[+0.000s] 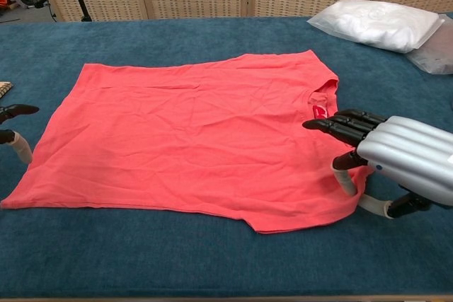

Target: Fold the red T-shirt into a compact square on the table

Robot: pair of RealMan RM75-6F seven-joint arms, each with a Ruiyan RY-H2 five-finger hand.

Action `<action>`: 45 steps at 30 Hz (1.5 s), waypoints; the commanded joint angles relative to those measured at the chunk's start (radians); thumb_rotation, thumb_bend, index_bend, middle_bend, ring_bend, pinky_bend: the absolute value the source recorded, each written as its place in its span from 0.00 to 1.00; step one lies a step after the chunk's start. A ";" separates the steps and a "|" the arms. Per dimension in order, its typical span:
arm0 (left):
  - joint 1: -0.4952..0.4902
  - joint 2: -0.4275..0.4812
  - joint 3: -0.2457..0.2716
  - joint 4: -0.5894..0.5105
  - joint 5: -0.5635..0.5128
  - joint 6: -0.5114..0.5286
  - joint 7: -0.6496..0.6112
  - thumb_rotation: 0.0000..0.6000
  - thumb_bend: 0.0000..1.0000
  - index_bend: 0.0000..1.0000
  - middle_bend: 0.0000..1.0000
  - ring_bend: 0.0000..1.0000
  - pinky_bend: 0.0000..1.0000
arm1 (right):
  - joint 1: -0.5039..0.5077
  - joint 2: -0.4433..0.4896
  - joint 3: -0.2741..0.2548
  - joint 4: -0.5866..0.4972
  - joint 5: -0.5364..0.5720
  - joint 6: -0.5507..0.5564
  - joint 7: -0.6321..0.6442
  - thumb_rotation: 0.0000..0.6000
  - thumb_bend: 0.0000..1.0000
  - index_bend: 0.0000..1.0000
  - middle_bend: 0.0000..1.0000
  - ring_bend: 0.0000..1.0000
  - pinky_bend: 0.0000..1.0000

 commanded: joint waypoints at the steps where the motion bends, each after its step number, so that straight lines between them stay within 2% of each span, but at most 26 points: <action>1: -0.003 -0.013 0.006 0.010 -0.003 -0.007 0.008 1.00 0.16 0.41 0.00 0.00 0.00 | 0.000 0.000 0.000 0.001 0.001 0.000 -0.001 1.00 0.49 0.59 0.00 0.00 0.00; 20: -0.016 -0.081 0.013 0.060 -0.013 -0.012 0.049 1.00 0.23 0.45 0.00 0.00 0.00 | 0.003 0.001 0.001 -0.001 0.008 0.002 0.002 1.00 0.49 0.59 0.00 0.00 0.00; 31: -0.024 -0.096 0.013 0.068 -0.030 -0.023 0.050 1.00 0.33 0.48 0.00 0.00 0.00 | 0.004 0.003 0.002 -0.004 0.010 0.004 0.003 1.00 0.49 0.59 0.00 0.00 0.00; 35: -0.025 -0.098 0.016 0.067 -0.031 -0.022 0.050 1.00 0.36 0.51 0.00 0.00 0.00 | 0.005 0.004 0.003 -0.006 0.011 0.005 0.005 1.00 0.49 0.59 0.00 0.00 0.00; 39: -0.025 -0.099 0.017 0.067 -0.036 -0.024 0.050 1.00 0.38 0.59 0.00 0.00 0.00 | 0.005 0.004 0.002 -0.007 0.012 0.004 0.006 1.00 0.49 0.59 0.00 0.00 0.00; 45: -0.026 -0.104 0.016 0.074 -0.039 -0.019 0.050 1.00 0.52 0.64 0.00 0.00 0.00 | 0.006 0.005 0.001 -0.007 0.009 0.006 0.008 1.00 0.49 0.59 0.00 0.00 0.00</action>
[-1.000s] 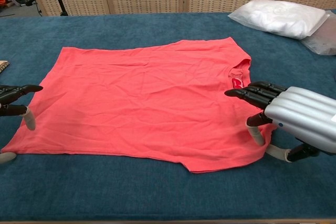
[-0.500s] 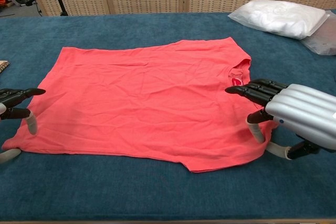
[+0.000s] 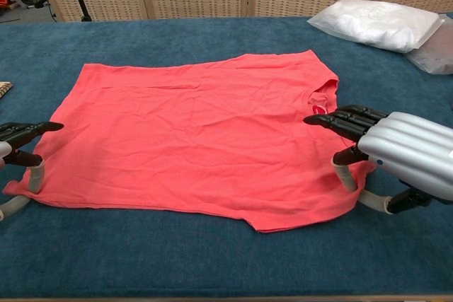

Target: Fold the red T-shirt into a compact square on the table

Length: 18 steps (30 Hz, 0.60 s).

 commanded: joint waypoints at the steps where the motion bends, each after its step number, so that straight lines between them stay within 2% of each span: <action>1: 0.000 -0.001 -0.001 0.001 0.000 0.004 0.000 1.00 0.54 0.65 0.00 0.00 0.00 | 0.001 0.000 -0.002 0.000 -0.002 -0.001 0.001 1.00 0.50 0.59 0.00 0.00 0.00; 10: -0.004 0.016 0.008 -0.017 0.016 0.017 -0.020 1.00 0.58 0.70 0.00 0.00 0.00 | 0.019 0.014 -0.018 -0.002 -0.038 0.007 0.065 1.00 0.52 0.62 0.02 0.00 0.00; 18: -0.002 0.076 0.034 -0.097 0.071 0.065 -0.048 1.00 0.60 0.72 0.00 0.00 0.00 | 0.058 0.076 -0.047 -0.052 -0.112 0.024 0.152 1.00 0.52 0.64 0.03 0.00 0.00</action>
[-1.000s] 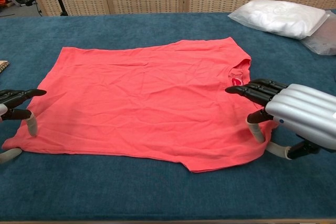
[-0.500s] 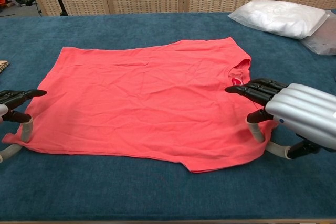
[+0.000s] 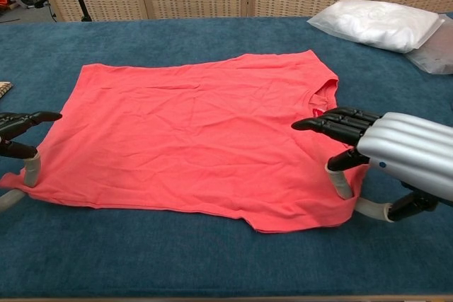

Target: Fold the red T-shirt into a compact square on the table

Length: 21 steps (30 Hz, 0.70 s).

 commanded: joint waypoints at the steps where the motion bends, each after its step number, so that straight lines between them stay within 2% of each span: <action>1: 0.003 0.021 0.012 -0.030 0.021 0.020 -0.011 1.00 0.61 0.72 0.00 0.00 0.00 | 0.017 0.027 -0.011 -0.024 -0.027 0.007 0.014 1.00 0.52 0.64 0.03 0.00 0.00; 8: 0.010 0.075 0.050 -0.120 0.055 0.027 -0.013 1.00 0.62 0.73 0.00 0.00 0.00 | 0.036 0.096 -0.041 -0.086 -0.085 0.019 0.019 1.00 0.52 0.65 0.03 0.00 0.00; 11: 0.024 0.117 0.095 -0.214 0.064 0.017 -0.024 1.00 0.63 0.73 0.00 0.00 0.00 | 0.043 0.146 -0.085 -0.127 -0.156 0.037 0.012 1.00 0.52 0.65 0.03 0.00 0.00; 21: 0.040 0.180 0.156 -0.306 0.118 0.017 -0.042 1.00 0.63 0.73 0.00 0.00 0.00 | 0.033 0.206 -0.155 -0.169 -0.265 0.082 0.004 1.00 0.52 0.66 0.04 0.00 0.00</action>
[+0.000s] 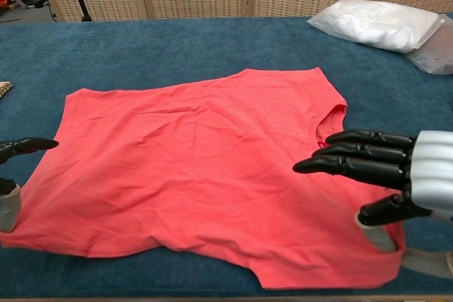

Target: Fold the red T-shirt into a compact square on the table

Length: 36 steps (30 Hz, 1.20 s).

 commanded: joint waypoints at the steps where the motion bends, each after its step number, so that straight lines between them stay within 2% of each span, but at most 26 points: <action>1: 0.006 0.013 0.016 -0.013 0.020 0.004 -0.009 1.00 0.63 0.73 0.00 0.00 0.00 | -0.006 0.016 -0.021 -0.007 -0.031 0.018 -0.003 1.00 0.52 0.66 0.04 0.00 0.00; 10: 0.001 0.049 0.047 -0.038 0.066 -0.005 -0.049 1.00 0.63 0.73 0.00 0.00 0.00 | -0.024 0.035 -0.054 -0.012 -0.089 0.056 0.004 1.00 0.52 0.66 0.04 0.00 0.00; 15: 0.000 0.050 0.033 -0.041 0.063 -0.003 -0.052 1.00 0.63 0.73 0.00 0.00 0.00 | -0.028 0.033 -0.046 -0.012 -0.082 0.056 0.012 1.00 0.52 0.66 0.04 0.00 0.00; 21: -0.011 0.047 -0.044 -0.078 -0.012 -0.015 -0.004 1.00 0.63 0.73 0.00 0.00 0.00 | -0.018 0.039 0.007 -0.031 0.006 0.039 0.073 1.00 0.52 0.66 0.04 0.00 0.00; 30: -0.062 0.076 -0.182 -0.181 -0.216 -0.090 0.073 1.00 0.63 0.73 0.00 0.00 0.00 | 0.014 0.073 0.108 -0.079 0.175 -0.003 0.187 1.00 0.52 0.66 0.04 0.00 0.00; 33: -0.090 0.083 -0.244 -0.207 -0.322 -0.126 0.098 1.00 0.63 0.74 0.00 0.00 0.00 | 0.032 0.081 0.156 -0.091 0.258 -0.038 0.230 1.00 0.52 0.66 0.04 0.00 0.00; 34: -0.106 0.083 -0.279 -0.209 -0.388 -0.146 0.098 1.00 0.63 0.74 0.00 0.00 0.00 | 0.044 0.081 0.190 -0.092 0.316 -0.062 0.260 1.00 0.52 0.66 0.04 0.00 0.00; 36: -0.128 0.084 -0.308 -0.211 -0.456 -0.180 0.107 1.00 0.63 0.74 0.00 0.00 0.00 | 0.062 0.083 0.217 -0.098 0.365 -0.100 0.285 1.00 0.52 0.66 0.04 0.00 0.00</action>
